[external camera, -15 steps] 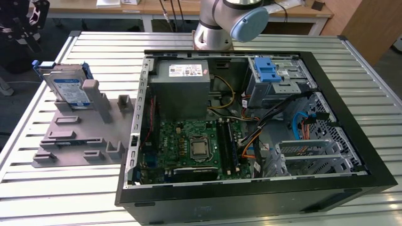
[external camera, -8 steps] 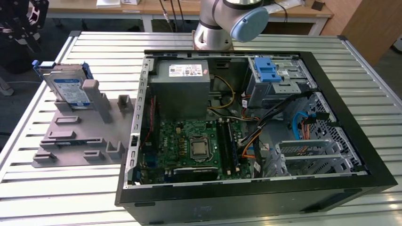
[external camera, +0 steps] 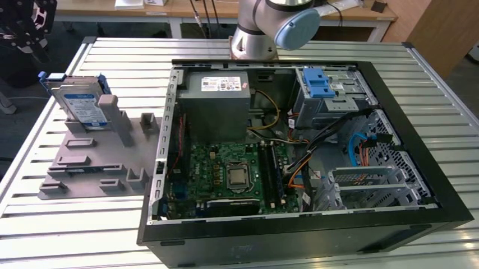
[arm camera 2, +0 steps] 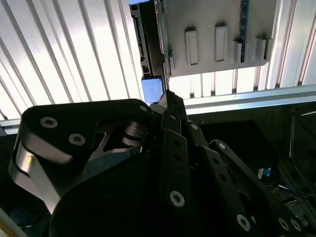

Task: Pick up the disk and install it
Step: 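Pick up the disk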

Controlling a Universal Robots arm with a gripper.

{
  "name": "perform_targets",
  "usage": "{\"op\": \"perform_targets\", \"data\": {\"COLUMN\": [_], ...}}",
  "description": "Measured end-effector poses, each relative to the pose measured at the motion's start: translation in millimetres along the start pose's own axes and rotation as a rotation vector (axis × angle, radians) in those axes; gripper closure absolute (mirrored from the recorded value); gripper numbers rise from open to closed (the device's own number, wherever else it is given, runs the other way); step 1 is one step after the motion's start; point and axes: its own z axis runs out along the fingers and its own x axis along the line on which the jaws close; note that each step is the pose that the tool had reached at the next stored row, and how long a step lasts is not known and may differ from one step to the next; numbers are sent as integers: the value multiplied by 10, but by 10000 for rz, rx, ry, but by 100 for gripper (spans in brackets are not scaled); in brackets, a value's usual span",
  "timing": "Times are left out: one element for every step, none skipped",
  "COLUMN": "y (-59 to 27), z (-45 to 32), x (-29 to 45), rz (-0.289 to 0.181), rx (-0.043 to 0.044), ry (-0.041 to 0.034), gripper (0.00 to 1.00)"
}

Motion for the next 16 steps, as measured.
{"op": "perform_targets", "data": {"y": [0,0,0,0,0,0,0,0,0,0,0,0,0,0,0,0], "z": [0,0,0,0,0,0,1,1,1,2,2,2,3,3,4,4], "x": [0,0,0,0,0,0,0,0,0,0,0,0,0,0,0,0], "rz": [-105,-206,-306,-412,-525,-660,-816,-990,-1171,-1350,-1535,-1714,-1902,-2073,-2242,-2414], "rx": [-1,-3,-5,-6,-8,-10,-12,-15,-18,-21,-24,-27,-30,-34,-38,-41], "ry": [4,9,13,18,22,28,35,43,51,59,66,74,81,87,93,98], "gripper": [89,89,89,89,89,89,89,89,89,89,89,89,89,89,89,89]}}
